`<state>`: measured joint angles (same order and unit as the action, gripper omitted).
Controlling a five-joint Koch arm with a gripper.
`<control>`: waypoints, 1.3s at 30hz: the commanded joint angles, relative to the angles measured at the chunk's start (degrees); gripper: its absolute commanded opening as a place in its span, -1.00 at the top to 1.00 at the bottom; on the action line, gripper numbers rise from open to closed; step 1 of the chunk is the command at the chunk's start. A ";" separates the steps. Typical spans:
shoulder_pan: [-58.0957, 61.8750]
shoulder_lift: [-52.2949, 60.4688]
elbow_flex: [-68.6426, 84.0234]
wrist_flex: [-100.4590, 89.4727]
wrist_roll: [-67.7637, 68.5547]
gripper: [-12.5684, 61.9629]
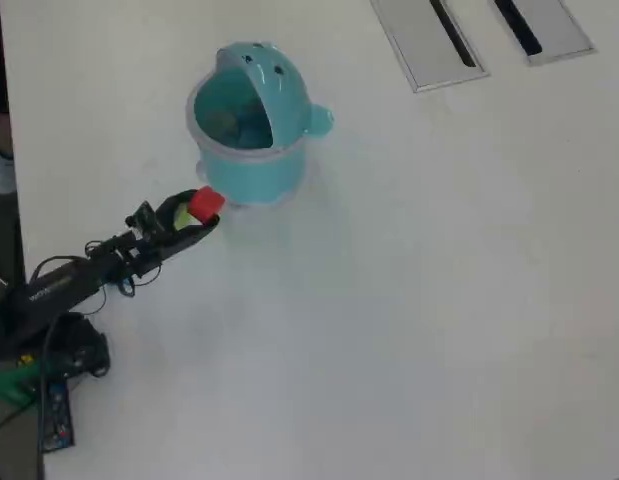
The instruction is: Grasp RGB lego blocks and put them in the bin one by one.
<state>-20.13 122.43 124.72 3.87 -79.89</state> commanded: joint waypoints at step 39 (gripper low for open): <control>-18.98 -40.08 -56.51 1.32 -3.34 0.39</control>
<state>-38.41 81.47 74.09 5.98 -82.44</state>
